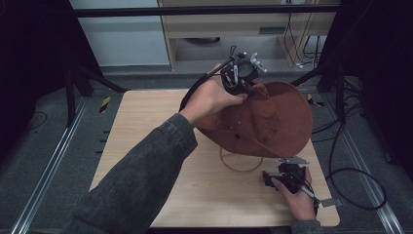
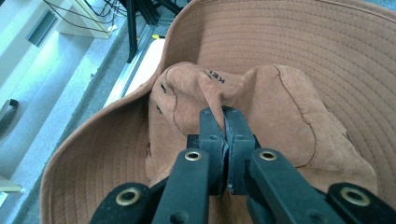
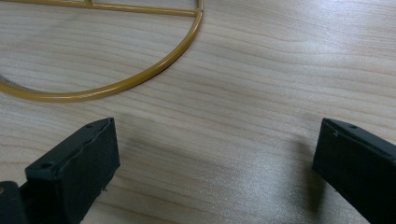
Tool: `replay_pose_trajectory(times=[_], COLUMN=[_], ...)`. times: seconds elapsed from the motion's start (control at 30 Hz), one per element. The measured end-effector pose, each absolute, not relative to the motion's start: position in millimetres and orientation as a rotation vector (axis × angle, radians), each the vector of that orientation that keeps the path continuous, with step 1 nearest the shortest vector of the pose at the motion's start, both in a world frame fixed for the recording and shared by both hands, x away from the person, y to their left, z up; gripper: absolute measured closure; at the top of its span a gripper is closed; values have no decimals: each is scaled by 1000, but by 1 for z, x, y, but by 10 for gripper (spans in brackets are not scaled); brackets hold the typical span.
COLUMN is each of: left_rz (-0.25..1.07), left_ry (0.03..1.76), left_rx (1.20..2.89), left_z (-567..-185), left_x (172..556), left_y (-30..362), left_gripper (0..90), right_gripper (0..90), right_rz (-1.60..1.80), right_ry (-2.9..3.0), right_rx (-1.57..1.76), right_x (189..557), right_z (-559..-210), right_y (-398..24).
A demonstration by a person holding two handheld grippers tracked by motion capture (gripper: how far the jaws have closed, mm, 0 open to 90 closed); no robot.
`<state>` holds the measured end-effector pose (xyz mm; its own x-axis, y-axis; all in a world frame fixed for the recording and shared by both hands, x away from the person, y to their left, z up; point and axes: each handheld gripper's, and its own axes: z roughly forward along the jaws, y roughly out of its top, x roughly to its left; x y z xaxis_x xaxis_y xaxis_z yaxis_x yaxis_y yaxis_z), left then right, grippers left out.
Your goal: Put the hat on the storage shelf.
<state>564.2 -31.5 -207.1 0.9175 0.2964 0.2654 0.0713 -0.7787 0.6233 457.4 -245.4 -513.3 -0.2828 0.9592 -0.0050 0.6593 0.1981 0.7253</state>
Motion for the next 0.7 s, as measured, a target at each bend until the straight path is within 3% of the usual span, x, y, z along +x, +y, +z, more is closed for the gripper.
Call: replay_pose_trajectory(times=[0.4, 0.7], left_rz=[453, 465], left_ry=[291, 307], left_rx=[2435, 2409], left_z=[-218, -220], left_x=[569, 567], left_y=[-27, -26], left_gripper=[843, 722], right_gripper=[4, 4], right_rz=[862, 862], right_ry=[2018, 2018], right_rx=[1505, 1504], right_x=[457, 457], right_z=[-513, -513], right_y=[-245, -245])
